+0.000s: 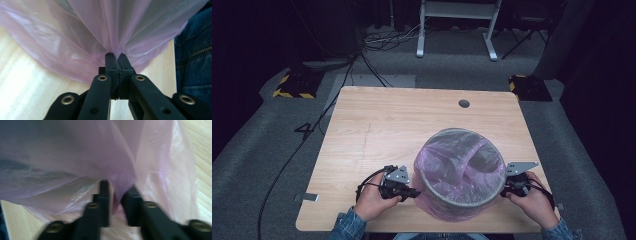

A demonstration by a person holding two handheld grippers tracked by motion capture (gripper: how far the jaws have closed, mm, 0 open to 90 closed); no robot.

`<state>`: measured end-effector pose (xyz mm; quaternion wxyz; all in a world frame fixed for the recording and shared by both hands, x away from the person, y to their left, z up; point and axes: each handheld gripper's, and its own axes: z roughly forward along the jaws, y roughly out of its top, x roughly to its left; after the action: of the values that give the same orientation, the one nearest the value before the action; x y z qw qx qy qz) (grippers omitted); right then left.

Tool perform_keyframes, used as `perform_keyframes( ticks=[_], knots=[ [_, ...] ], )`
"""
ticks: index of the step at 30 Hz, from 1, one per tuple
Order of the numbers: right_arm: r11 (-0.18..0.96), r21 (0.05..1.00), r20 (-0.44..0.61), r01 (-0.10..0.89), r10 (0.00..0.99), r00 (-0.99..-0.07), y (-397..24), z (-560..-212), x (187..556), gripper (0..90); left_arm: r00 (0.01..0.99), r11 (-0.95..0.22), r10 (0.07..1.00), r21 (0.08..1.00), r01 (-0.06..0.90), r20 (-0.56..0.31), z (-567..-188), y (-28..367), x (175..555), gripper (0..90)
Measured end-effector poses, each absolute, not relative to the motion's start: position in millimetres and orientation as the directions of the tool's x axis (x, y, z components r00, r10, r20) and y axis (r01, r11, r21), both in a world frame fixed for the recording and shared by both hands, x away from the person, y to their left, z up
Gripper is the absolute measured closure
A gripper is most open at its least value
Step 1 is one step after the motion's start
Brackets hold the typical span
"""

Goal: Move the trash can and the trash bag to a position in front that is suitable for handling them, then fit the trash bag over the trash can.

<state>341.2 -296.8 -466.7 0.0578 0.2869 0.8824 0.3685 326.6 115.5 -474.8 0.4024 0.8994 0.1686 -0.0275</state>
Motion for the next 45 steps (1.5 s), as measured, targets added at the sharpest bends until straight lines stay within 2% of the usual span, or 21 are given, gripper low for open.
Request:
perform_keyframes(
  ticks=[2,4,6,7,8,9,10,14,18,22,25,32,45],
  knots=[
    [0.557,0.680,0.126,0.477,0.552,-0.824,-305,-467,338,75.7,0.943,-0.617,0.261,0.716,0.326,-0.205,-474,118,323,89.0],
    [0.527,0.701,0.163,0.481,0.537,-0.827,-314,-466,333,83.3,0.949,-0.616,0.229,0.723,0.312,-0.215,-475,120,319,89.0],
    [0.511,0.707,0.193,0.488,0.525,-0.829,-321,-463,327,81.8,0.950,-0.621,0.234,0.720,0.309,-0.206,-473,124,316,85.9],
    [0.507,0.711,0.184,0.488,0.535,-0.824,-324,-459,324,82.1,0.950,-0.614,0.242,0.728,0.306,-0.196,-472,126,316,81.1],
    [0.504,0.712,0.184,0.489,0.539,-0.822,-326,-457,323,82.2,0.946,-0.585,0.267,0.749,0.310,-0.183,-471,129,316,71.2],
    [0.499,0.715,0.182,0.489,0.543,-0.820,-329,-454,321,81.1,0.938,-0.546,0.302,0.775,0.317,-0.170,-469,134,316,56.5],
    [0.496,0.719,0.175,0.487,0.549,-0.817,-332,-451,319,77.6,0.931,-0.505,0.325,0.802,0.319,-0.165,-466,140,317,46.4],
    [0.482,0.738,0.141,0.473,0.575,-0.806,-346,-439,315,47.3,0.900,-0.398,0.414,0.862,0.314,-0.137,-452,164,319,32.4],
    [0.469,0.763,0.112,0.444,0.580,-0.807,-356,-425,312,34.2,0.859,-0.364,0.503,0.880,0.307,-0.092,-443,179,322,29.1],
    [0.414,0.808,0.115,0.420,0.588,-0.801,-362,-404,315,25.6,0.780,-0.381,0.624,0.853,0.357,-0.047,-446,189,327,28.9],
    [0.387,0.824,0.114,0.414,0.603,-0.790,-365,-387,320,25.0,0.743,-0.387,0.668,0.837,0.387,-0.035,-450,194,331,28.9],
    [0.366,0.853,0.089,0.373,0.603,-0.793,-357,-351,331,27.5,0.719,-0.391,0.693,0.817,0.424,-0.041,-457,198,335,29.1],
    [0.338,0.903,0.053,0.264,0.524,-0.850,-289,-289,350,25.1,0.697,-0.396,0.715,0.794,0.462,-0.050,-472,204,334,28.5]
  ],
)
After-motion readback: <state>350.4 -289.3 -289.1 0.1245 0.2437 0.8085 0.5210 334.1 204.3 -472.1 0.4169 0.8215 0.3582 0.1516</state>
